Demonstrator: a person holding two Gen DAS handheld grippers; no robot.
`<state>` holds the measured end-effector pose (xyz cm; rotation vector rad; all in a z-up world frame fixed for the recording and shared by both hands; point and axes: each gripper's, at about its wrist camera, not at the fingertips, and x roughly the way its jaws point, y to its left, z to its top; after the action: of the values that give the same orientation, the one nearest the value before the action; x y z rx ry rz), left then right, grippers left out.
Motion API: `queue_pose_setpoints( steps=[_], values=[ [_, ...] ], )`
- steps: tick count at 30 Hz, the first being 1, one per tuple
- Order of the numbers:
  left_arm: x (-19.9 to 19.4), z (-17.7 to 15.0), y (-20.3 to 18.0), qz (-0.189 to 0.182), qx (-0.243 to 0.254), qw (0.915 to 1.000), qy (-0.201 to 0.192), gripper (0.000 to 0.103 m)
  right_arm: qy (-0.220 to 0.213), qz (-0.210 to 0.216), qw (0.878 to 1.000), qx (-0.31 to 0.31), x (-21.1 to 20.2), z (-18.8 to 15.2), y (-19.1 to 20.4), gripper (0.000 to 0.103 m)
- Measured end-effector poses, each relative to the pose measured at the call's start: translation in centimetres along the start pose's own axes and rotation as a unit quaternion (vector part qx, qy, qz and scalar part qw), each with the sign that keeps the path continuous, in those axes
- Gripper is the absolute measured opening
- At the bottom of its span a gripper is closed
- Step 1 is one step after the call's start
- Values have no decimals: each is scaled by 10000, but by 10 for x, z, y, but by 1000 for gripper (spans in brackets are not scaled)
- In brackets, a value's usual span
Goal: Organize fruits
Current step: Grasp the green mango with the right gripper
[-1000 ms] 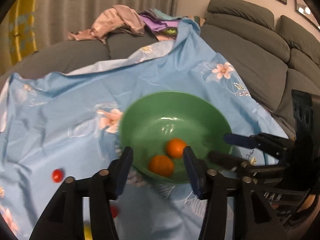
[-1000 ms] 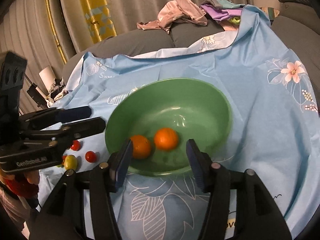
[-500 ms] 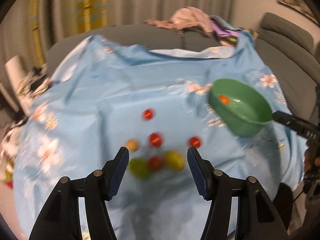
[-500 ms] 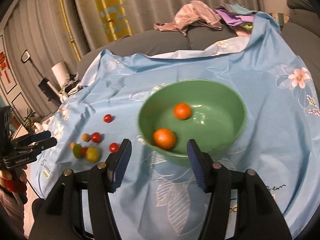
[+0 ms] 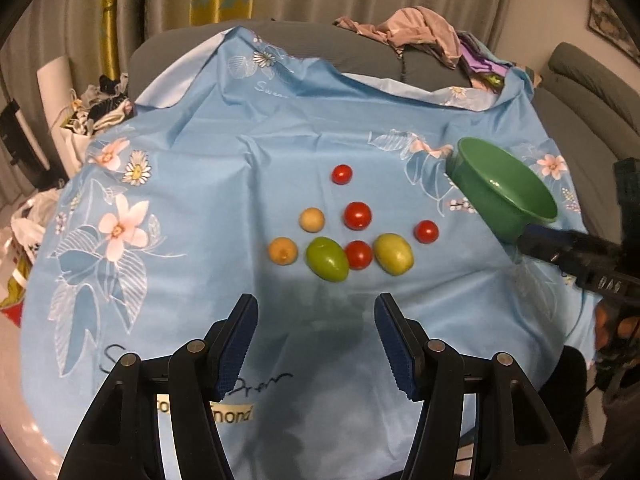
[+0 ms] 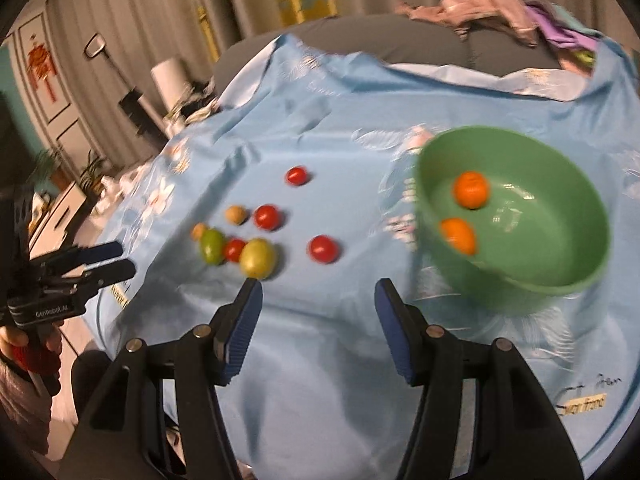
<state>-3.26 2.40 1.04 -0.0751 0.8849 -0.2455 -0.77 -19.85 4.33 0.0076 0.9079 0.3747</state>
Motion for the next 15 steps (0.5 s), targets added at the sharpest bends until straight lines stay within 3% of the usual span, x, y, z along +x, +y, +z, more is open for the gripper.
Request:
queue_pose_setpoints(
  steps=[15],
  values=[
    [52,11,4,-389,-240,9986,284,60,568,414,9972,-263,66,6,36,58]
  ],
)
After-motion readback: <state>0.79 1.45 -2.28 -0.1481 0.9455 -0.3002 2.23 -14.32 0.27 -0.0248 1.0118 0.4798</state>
